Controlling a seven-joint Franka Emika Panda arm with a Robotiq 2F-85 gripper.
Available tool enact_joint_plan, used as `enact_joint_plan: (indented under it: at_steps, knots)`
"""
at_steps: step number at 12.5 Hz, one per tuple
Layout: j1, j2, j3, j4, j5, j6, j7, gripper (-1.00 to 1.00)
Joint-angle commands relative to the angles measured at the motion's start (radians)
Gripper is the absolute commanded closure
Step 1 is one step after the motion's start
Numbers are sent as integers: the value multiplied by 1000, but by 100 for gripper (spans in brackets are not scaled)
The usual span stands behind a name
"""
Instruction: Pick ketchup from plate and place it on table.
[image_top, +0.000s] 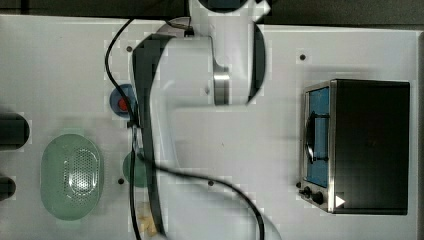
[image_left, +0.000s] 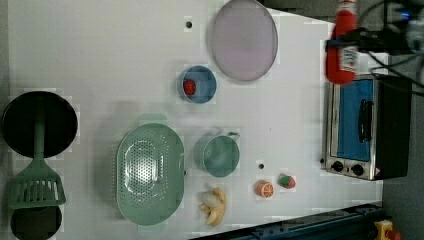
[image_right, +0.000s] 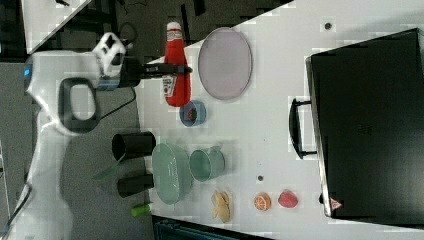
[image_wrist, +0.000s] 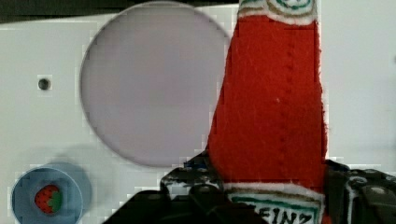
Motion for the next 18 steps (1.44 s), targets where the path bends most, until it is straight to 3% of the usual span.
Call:
enact_joint_plan:
  at_steps: [1, 5, 11, 15, 16, 18]
  knots:
    - [-56, -87, -7, -168, 9, -21, -6, -15]
    - [-76, -187, -22, -395, 9, 4, 3, -15]
    - [-77, -178, -34, -701, 11, 408, 58, -15]
    - [-77, -92, -32, -767, 15, 557, 124, -15]
    - [-77, -75, -34, -767, 17, 564, 128, -23]
    - [-77, -64, -33, -766, 29, 582, 129, -65]
